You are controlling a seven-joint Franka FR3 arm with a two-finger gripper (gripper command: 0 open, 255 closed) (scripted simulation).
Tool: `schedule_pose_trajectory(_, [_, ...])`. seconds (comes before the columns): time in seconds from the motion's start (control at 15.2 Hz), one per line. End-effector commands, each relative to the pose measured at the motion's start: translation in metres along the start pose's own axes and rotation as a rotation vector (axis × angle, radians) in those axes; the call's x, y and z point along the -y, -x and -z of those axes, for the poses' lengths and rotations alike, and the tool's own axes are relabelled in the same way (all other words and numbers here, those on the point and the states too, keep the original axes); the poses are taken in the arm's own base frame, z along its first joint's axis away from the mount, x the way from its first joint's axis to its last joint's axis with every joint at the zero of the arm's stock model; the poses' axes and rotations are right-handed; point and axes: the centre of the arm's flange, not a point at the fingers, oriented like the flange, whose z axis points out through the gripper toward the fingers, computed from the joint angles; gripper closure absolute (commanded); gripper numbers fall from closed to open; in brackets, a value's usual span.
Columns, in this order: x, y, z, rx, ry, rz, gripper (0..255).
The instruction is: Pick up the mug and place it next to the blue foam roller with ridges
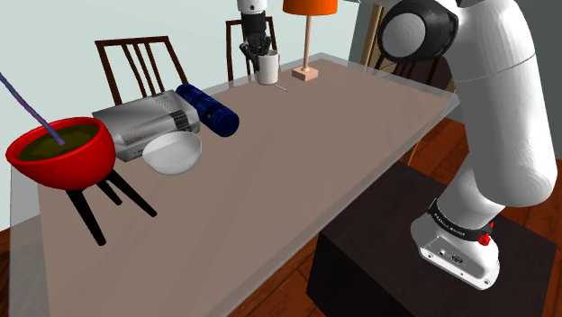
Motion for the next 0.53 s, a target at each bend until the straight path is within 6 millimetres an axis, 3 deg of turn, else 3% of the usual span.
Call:
schedule_pose_trajectory(0.0, [0.020, -0.010, 0.001, 0.000, 0.000, -0.001, 255])
schedule_pose_trajectory(0.46, [0.022, -0.010, -0.036, 0.000, 0.000, -0.001, 255])
